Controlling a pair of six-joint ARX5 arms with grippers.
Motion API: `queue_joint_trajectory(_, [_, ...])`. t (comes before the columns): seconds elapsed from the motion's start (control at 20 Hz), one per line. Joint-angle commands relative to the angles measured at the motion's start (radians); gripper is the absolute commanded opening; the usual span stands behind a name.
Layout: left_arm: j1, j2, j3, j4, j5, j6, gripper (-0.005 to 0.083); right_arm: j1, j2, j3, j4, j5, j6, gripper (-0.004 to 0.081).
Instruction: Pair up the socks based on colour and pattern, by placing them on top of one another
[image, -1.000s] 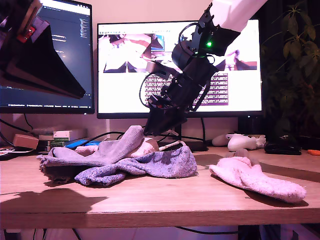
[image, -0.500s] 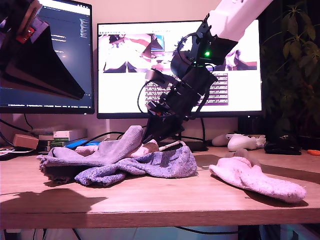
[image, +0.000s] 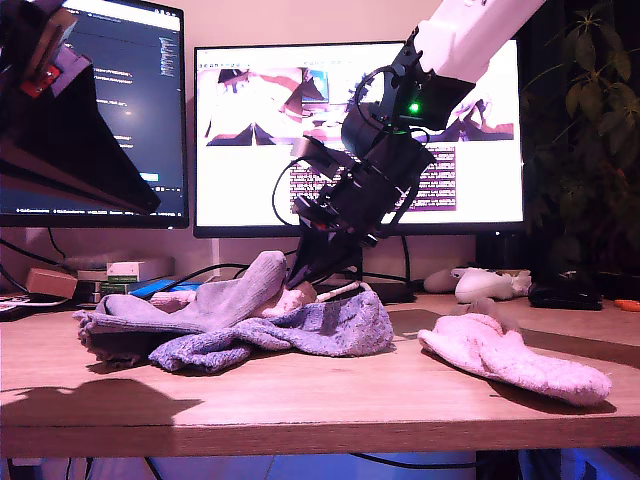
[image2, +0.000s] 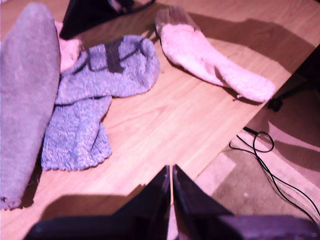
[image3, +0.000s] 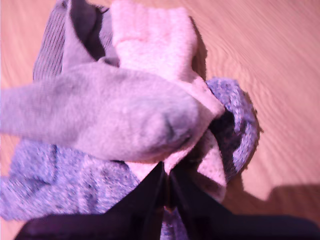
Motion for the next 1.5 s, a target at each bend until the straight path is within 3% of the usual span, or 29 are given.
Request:
queue_joint_trajectory(0.0, [-0.002, 0.005, -0.013, 0.002, 0.001, 0.005, -0.002, 0.014, -0.012, 0.056, -0.016, 0.012, 0.064, -0.0013])
queue_joint_trajectory(0.2, [-0.002, 0.004, -0.013, 0.003, 0.001, 0.005, -0.002, 0.01, -0.068, 0.198, -0.136, 0.134, 0.124, -0.0013])
queue_joint_trajectory(0.4, [-0.002, 0.004, -0.013, 0.006, 0.001, 0.005, -0.002, 0.009, -0.118, 0.321, -0.35, 0.271, 0.166, -0.0013])
queue_joint_trajectory(0.65, [-0.002, 0.004, -0.013, 0.005, 0.002, 0.005, -0.002, -0.002, -0.191, 0.34, -0.558, 0.449, 0.192, -0.0013])
queue_joint_trajectory(0.85, [-0.002, 0.004, -0.013, 0.005, 0.002, 0.005, -0.002, -0.046, -0.196, 0.34, -0.724, 0.492, 0.261, -0.0013])
queue_joint_trajectory(1.1, [-0.002, 0.004, -0.013, 0.005, 0.002, 0.005, -0.002, -0.105, -0.196, 0.34, -0.738, 0.581, 0.3, -0.0013])
queue_joint_trajectory(1.45, [-0.002, 0.004, -0.013, 0.003, 0.002, 0.005, -0.002, -0.114, -0.23, 0.34, -0.745, 0.599, 0.312, -0.0013])
